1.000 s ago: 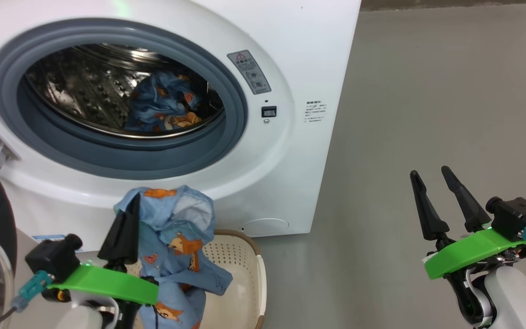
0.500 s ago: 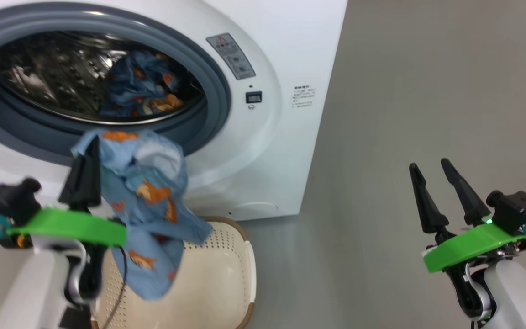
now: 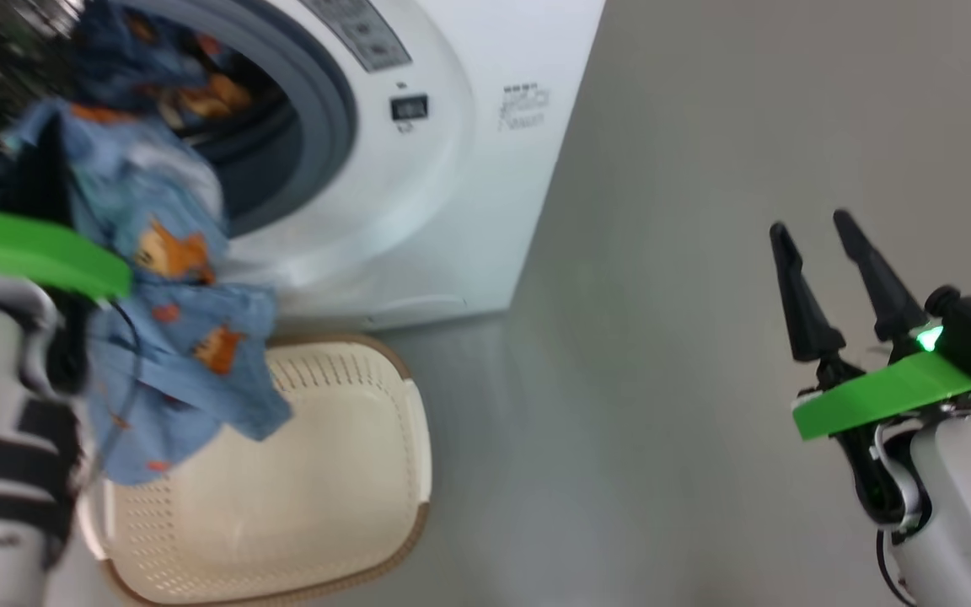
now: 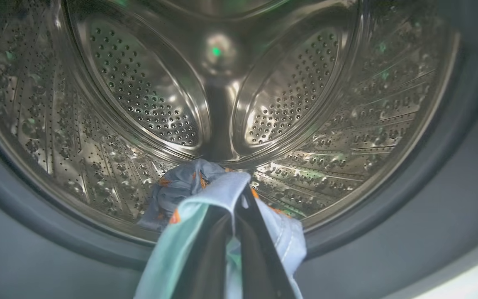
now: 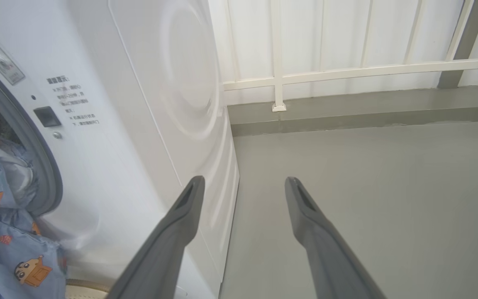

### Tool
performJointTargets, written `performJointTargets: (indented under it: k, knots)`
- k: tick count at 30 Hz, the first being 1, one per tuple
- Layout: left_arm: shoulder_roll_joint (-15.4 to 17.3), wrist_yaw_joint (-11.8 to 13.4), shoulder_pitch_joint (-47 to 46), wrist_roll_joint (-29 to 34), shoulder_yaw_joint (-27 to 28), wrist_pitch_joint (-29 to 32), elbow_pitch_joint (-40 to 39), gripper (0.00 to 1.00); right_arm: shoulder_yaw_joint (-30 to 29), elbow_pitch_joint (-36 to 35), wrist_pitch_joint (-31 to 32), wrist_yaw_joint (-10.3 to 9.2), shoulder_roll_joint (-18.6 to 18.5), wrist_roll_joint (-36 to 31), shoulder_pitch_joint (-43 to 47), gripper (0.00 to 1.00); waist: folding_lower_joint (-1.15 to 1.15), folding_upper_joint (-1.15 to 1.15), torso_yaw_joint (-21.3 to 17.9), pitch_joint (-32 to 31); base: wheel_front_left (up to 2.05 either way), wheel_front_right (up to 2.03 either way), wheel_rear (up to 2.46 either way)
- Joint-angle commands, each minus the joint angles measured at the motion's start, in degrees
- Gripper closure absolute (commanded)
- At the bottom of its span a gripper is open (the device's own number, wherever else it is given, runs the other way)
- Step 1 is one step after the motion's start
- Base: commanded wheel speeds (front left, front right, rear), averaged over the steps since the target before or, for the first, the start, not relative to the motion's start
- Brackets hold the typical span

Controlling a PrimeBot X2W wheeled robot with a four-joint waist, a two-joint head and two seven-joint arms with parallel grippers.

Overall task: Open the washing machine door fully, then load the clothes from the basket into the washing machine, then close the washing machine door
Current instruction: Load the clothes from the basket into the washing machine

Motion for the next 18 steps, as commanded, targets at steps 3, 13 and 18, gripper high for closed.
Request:
performJointTargets:
  k: [3, 13, 18]
  knots:
    - [3.56, -0.53, -6.29, 0.73, 1.19, -0.70, 2.07, 1.00, 0.21, -2.34, -0.46, 0.26, -0.33, -1.15, -1.62, 0.00, -0.01, 0.00, -4.32, 9.19, 0.00, 0.00, 0.00]
    - [7.30, -0.86, -18.54, 2.65, -0.50, -1.68, 9.04, 1.00, -0.78, -4.30, -0.46, 0.26, 1.86, -2.47, -3.50, 0.00, -0.01, 0.00, -7.39, 17.61, 0.00, 0.00, 0.00]
    - [9.29, -0.88, -24.18, 4.50, -0.77, -1.84, 9.10, 1.00, -1.20, -5.10, -0.46, 0.26, 2.45, -2.92, -3.63, 0.00, -0.01, 0.00, -8.10, 20.03, 0.00, 0.00, 0.00]
